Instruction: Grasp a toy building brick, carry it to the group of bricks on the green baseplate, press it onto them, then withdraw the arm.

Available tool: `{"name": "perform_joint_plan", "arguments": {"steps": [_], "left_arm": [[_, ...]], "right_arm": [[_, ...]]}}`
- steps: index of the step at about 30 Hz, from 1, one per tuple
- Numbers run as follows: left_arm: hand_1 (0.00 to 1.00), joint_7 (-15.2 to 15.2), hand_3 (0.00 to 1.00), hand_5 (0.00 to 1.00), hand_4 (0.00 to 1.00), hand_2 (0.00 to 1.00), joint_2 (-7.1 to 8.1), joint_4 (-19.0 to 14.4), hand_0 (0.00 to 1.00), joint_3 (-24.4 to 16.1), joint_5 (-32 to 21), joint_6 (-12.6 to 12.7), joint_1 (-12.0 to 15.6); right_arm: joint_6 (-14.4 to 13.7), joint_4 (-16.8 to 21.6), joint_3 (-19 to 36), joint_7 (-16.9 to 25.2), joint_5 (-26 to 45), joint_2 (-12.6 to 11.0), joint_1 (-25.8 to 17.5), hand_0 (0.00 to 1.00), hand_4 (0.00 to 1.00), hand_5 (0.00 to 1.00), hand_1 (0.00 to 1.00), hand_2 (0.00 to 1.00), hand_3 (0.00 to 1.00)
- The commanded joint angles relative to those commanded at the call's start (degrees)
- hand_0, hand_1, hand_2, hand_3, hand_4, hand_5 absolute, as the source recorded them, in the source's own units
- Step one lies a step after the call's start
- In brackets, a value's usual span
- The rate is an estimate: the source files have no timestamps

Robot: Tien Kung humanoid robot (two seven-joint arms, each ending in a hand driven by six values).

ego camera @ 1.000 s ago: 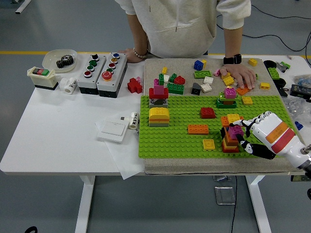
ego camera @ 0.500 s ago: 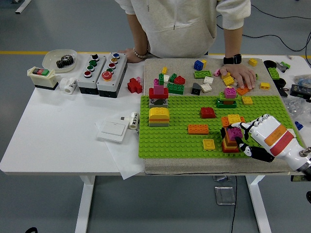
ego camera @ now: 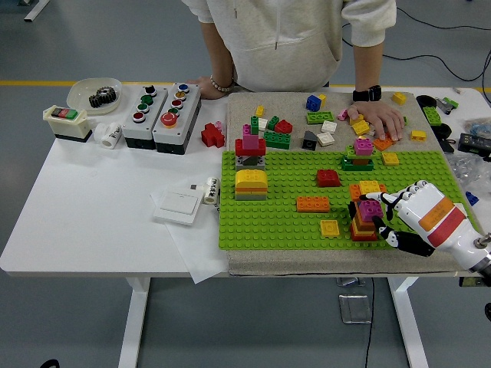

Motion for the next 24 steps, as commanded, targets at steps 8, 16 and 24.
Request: {"name": "perform_joint_plan", "arguments": {"steps": [8, 16, 24], "left_arm": [[0.618, 0.0, 0.6, 0.726, 0.619, 0.674, 0.03, 0.0, 0.518, 0.2, -0.3, 0.1, -0.2], [0.617, 0.0, 0.6, 0.726, 0.618, 0.674, 0.13, 0.1, 0.517, 0.4, -0.5, 0.4, -0.4], [0.614, 0.0, 0.599, 0.724, 0.617, 0.672, 0.26, 0.2, 0.517, 0.5, -0.5, 0.5, -0.5]], "right_arm": [[0.0, 1.5, 1.0, 0.0, 0.2, -0.3, -1.2, 0.152, 0.504, 0.324, 0.205, 0.321, 0.792], [0.0, 5.9, 2.5, 0.0, 3.7, -0.9, -2.9, 0.152, 0.513, 0.327, 0.206, 0.322, 0.792], [0.0, 13.6, 3.1, -1.4, 10.2, -2.2, -5.6, 0.416, 0.694, 0.317, 0.498, 0.576, 0.622]]}}
